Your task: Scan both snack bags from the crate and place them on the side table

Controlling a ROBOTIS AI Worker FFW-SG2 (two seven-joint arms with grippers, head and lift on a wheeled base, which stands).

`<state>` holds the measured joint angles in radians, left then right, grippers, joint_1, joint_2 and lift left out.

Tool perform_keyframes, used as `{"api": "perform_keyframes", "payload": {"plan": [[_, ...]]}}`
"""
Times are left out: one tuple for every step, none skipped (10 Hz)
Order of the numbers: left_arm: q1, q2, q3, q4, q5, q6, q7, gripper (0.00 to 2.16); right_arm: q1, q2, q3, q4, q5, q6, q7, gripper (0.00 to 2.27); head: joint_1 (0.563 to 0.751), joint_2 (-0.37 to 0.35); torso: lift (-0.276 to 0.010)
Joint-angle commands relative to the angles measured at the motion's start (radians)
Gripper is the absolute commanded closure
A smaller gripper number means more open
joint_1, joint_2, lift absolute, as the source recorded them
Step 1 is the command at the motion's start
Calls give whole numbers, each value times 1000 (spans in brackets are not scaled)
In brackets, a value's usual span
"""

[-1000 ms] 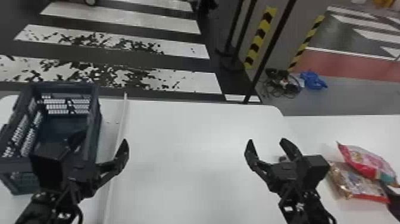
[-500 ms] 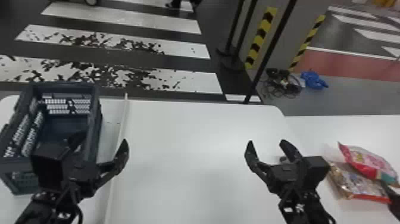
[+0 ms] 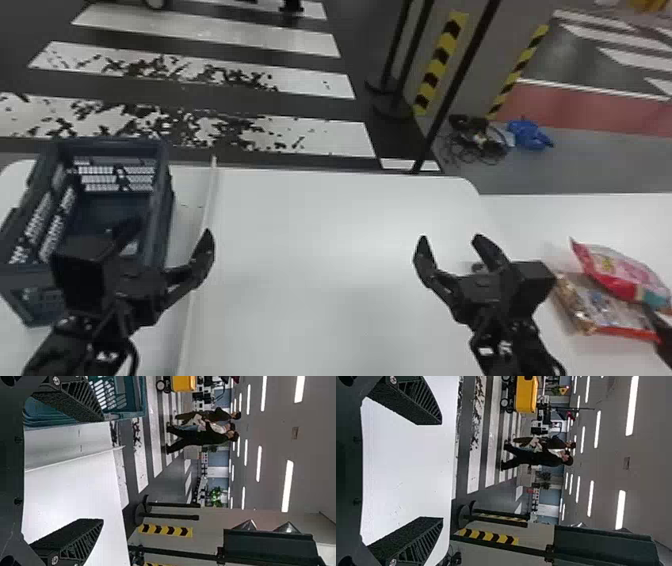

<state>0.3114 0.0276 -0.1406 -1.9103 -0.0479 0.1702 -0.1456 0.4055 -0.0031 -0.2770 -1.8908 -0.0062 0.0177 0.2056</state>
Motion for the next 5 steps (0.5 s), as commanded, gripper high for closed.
{"api": "perform_keyframes", "payload": {"plan": [[-3, 0, 1, 0, 2, 1, 0, 90, 1, 4, -5, 1, 0, 0, 0, 63, 695, -257, -98], [-5, 0, 1, 2, 2, 1, 0, 90, 1, 4, -7, 1, 0, 0, 0, 63, 695, -257, -98], [-6, 0, 1, 5, 2, 1, 0, 90, -2, 4, -5, 4, 0, 0, 0, 63, 695, -259, -98], [-8, 0, 1, 7, 0, 4, 0, 90, -4, 4, -5, 7, 0, 0, 0, 63, 695, -259, -98], [-8, 0, 1, 7, 0, 4, 0, 90, -5, 4, -5, 9, 0, 0, 0, 63, 695, -259, -98]]}}
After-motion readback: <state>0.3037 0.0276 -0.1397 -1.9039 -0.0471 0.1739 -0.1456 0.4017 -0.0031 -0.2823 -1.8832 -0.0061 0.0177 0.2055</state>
